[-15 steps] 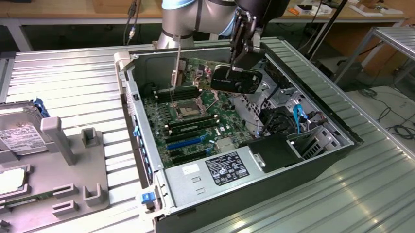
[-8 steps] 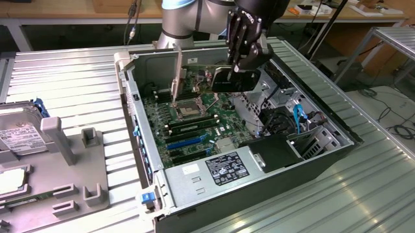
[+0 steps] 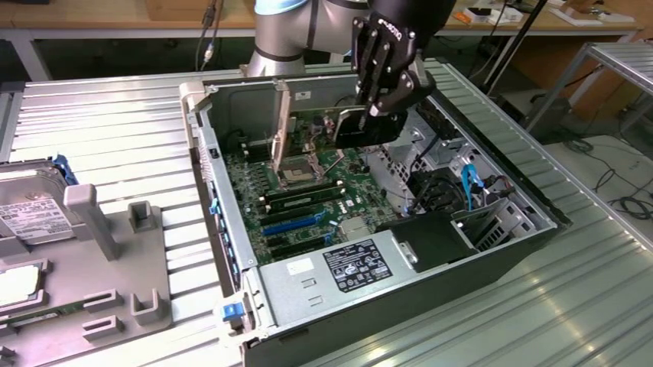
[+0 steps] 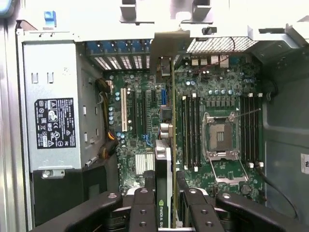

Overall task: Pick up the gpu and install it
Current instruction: 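Insert the gpu into the slot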

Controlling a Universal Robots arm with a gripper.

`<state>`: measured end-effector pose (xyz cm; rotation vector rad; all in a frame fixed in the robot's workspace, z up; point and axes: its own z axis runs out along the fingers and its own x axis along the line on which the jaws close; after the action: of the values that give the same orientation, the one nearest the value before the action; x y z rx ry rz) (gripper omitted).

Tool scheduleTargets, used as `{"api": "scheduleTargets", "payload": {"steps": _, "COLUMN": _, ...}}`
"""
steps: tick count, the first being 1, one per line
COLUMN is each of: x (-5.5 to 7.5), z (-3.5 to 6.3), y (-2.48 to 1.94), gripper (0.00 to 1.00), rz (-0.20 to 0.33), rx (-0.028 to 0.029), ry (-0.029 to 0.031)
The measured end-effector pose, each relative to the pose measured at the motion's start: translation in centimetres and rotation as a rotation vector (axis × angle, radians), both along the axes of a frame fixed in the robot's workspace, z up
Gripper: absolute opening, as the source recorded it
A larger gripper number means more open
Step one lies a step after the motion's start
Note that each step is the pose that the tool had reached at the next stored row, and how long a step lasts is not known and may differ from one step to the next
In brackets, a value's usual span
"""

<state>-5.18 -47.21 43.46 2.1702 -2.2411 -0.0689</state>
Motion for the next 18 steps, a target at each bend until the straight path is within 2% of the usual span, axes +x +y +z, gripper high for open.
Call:
{"api": "scheduleTargets", "payload": {"steps": 5, "x": 0.0, "z": -1.27, "y": 0.01, "gripper": 0.27, "rz": -0.002, "rx": 0.0000, "ry": 0.0001}}
{"api": "scheduleTargets", "payload": {"steps": 7, "x": 0.0, "z": -1.60, "y": 0.23, "gripper": 0.27, "rz": -0.002, "rx": -0.0001, "ry": 0.0002}}
{"api": "scheduleTargets", "payload": {"steps": 8, "x": 0.0, "z": -1.93, "y": 0.57, "gripper": 0.27, "rz": -0.002, "rx": -0.0001, "ry": 0.0002}}
{"api": "scheduleTargets", "payload": {"steps": 9, "x": 0.0, "z": -2.22, "y": 0.69, "gripper": 0.27, "rz": -0.002, "rx": 0.0001, "ry": 0.0001}}
{"api": "scheduleTargets", "payload": {"steps": 18, "x": -0.2, "z": -4.37, "y": 0.67, "gripper": 0.27, "rz": -0.002, "rx": 0.0001, "ry": 0.0001}}
